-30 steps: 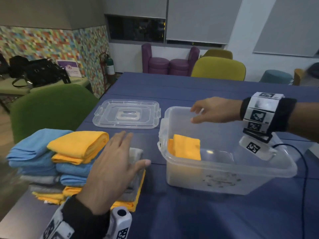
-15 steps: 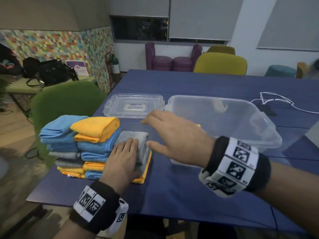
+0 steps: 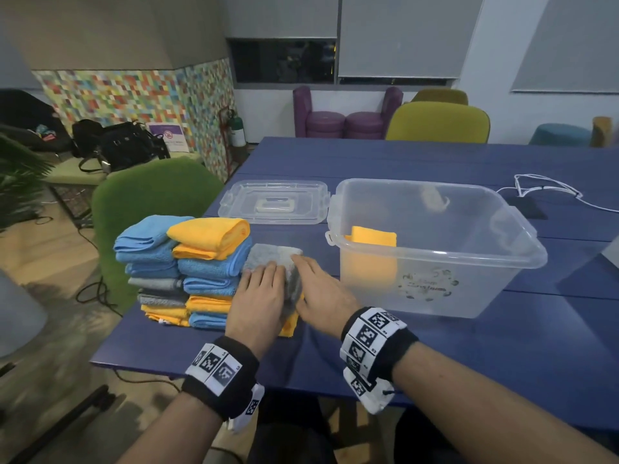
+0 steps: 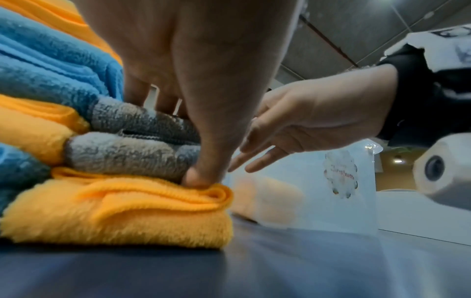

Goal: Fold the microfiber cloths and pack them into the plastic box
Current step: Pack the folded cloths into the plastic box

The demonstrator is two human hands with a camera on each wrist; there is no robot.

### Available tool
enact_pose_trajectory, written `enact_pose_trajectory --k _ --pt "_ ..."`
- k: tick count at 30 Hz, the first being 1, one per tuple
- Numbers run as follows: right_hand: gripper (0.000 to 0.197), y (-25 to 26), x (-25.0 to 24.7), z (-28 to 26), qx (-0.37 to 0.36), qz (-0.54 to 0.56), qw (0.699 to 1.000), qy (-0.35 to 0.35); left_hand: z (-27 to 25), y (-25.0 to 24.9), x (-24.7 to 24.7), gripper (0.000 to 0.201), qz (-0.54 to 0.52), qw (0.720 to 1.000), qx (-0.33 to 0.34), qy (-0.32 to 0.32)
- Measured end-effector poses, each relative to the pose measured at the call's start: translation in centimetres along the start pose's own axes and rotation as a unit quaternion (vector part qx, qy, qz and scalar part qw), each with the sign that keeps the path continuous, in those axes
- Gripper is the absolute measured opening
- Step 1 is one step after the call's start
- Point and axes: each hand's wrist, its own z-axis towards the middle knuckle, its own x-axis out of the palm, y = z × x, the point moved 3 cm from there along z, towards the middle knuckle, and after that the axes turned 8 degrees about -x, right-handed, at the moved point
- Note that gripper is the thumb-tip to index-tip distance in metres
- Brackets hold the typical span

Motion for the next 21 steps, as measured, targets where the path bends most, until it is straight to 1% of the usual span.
enact_pose_trajectory --k 2,4,7,8,9,11,13,15,17,18,19,21 --pt "0.063 -0.1 0.0 0.1 0.042 0.073 0.996 -0.023 0.0 0.1 0.1 0.069 -0.018 1.000 -0.012 -0.018" --pt "0.054 -0.5 0.2 0.4 0.063 0.126 0.988 -0.057 -0.2 0.2 0.1 0.067 -0.042 0.998 -0.022 -0.032" --pt "0.034 -0.9 0.3 0.5 0.094 0.189 0.974 -0.083 -0.6 0.2 -0.3 0.074 -0.088 0.994 -0.037 -0.052" --pt "0.030 -1.0 0.2 0.4 0.103 0.207 0.969 -0.089 -0.7 0.3 -0.5 0.075 -0.110 0.991 -0.042 -0.061" --pt "0.031 -1.0 0.1 0.2 0.111 0.223 0.964 -0.091 -0.9 0.3 -0.8 0.075 -0.134 0.987 -0.050 -0.071" --pt "0.039 -1.2 0.0 0.0 0.104 0.246 0.958 -0.099 -1.3 0.4 -1.5 0.069 -0.191 0.974 -0.078 -0.097" --pt "0.039 -1.0 0.0 0.0 0.069 0.259 0.956 -0.122 -1.7 0.6 -2.4 0.060 -0.267 0.949 -0.123 -0.112" --pt "0.048 -1.0 0.2 0.0 0.035 0.256 0.955 -0.143 -1.9 0.9 -3.8 0.049 -0.345 0.917 -0.159 -0.121" --pt "0.063 -0.5 0.0 -0.4 -0.001 0.203 0.968 -0.147 -2.0 1.3 -5.8 0.040 -0.407 0.886 -0.171 -0.139" --pt "0.071 0.1 -0.4 -0.8 -0.021 0.166 0.974 -0.150 -1.9 1.6 -7.0 0.039 -0.432 0.874 -0.169 -0.144" --pt "0.077 0.8 -1.0 -1.3 -0.043 0.129 0.978 -0.156 -1.8 1.8 -8.2 0.039 -0.451 0.865 -0.162 -0.146" --pt "0.084 2.2 -2.7 -2.4 -0.076 0.082 0.978 -0.176 -1.4 2.4 -11.0 0.035 -0.478 0.856 -0.132 -0.145"
